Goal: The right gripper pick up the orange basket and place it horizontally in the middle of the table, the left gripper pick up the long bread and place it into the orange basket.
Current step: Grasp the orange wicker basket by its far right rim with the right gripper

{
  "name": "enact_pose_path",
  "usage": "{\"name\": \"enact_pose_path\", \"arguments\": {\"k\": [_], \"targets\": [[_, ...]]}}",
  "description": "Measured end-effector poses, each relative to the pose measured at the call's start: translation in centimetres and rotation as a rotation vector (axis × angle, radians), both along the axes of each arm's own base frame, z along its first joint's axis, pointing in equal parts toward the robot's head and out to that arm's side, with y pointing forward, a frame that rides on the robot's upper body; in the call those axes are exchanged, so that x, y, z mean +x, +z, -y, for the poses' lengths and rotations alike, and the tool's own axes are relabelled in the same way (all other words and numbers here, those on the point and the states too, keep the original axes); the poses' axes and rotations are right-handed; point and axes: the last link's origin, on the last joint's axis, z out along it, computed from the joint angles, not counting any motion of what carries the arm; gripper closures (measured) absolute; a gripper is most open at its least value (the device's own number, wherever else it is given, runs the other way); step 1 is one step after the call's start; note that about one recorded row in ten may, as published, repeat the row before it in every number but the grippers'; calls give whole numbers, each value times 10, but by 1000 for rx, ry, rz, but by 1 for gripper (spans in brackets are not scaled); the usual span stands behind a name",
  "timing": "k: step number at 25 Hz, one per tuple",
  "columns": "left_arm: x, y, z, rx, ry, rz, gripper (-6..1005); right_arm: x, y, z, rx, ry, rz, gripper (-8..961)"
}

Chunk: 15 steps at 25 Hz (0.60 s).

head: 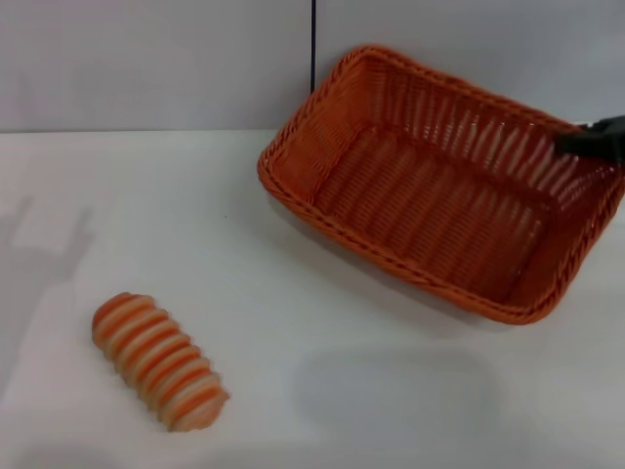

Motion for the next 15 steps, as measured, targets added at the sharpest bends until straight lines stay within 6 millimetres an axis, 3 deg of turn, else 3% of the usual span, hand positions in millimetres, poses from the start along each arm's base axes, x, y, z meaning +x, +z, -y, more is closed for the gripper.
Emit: {"name": "enact_pose_path", "arguments": {"k": [7,15], "targets": [[0,1,0,1,-1,-1,171,-9,34,21,63,124,-257,757],[0,2,-1,7,-2,-5,171,-23,52,44,6,262,-399,764]]}}
